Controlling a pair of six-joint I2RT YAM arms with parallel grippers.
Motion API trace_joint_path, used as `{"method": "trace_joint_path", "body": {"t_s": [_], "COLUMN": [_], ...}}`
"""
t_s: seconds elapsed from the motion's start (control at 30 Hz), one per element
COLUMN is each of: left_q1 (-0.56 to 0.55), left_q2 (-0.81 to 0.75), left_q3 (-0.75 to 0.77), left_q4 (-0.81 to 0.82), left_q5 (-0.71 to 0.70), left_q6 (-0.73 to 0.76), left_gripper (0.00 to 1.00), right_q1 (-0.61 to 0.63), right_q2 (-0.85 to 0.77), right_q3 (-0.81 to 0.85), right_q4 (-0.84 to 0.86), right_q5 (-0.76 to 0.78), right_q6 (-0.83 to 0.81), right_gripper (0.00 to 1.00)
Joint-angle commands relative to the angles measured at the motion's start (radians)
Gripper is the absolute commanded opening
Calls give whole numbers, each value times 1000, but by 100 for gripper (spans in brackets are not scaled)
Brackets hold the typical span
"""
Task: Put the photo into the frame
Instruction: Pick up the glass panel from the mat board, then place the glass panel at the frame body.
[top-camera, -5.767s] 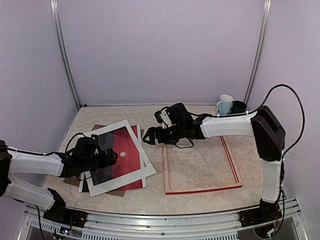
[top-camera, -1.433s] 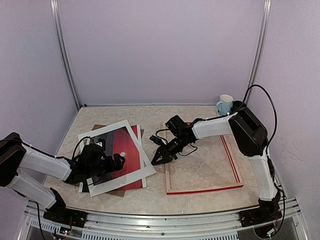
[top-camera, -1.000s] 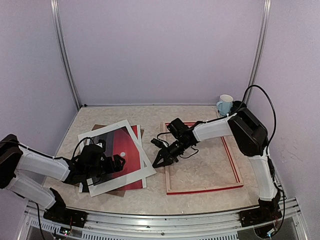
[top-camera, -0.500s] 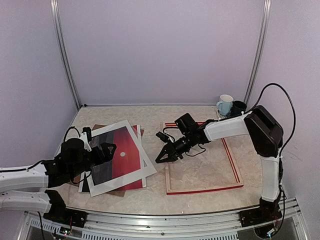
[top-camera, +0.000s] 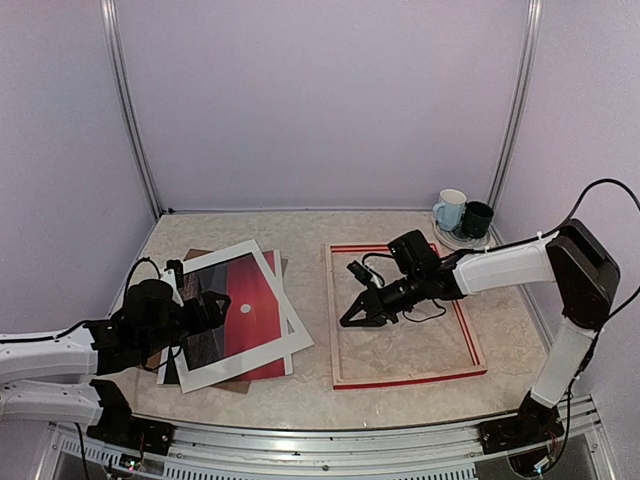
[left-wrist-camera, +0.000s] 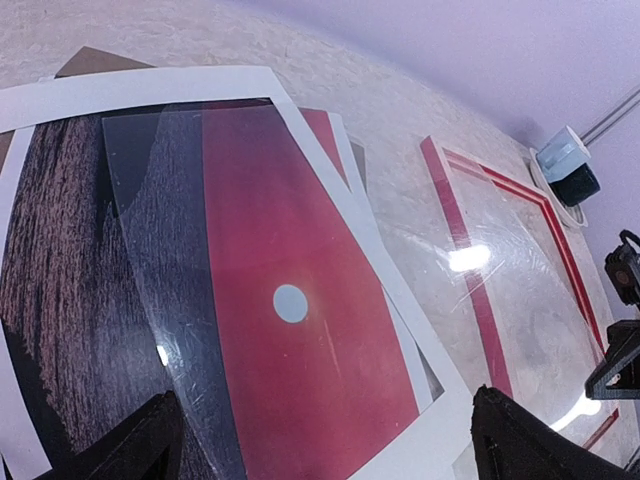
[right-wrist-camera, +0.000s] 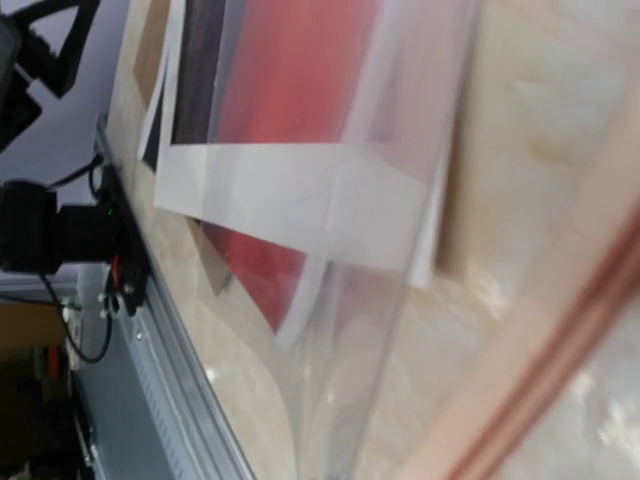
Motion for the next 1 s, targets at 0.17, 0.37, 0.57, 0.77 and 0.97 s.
{"method": "trace_joint_path", "body": {"t_s": [0.17,0.37,0.57,0.77,0.97], "left_q1": [-6,-6,-7,-7,-8], "left_q2": [23,41,64,89,127], "left_q3": [6,7,9,20,32], "left_q4": [4,22,41,65,81], "left_q5": [0,9,24,42,52], "left_q6": [9,10,5,5,8], "left_gripper": [99,99,99,99,99], "right_q1": [-36,-80,-142,-196,-244], "right_q2": [-235,-379,-471,-532,-570], "right_q3": [-205,-319,-393,-431,-445], "right_q4": [80,70,24,-31,-106], "right_q5": [146,189,188,172,165], "right_q6": [47,52,18,-19,-82], "right_gripper": [0,0,0,0,0]}}
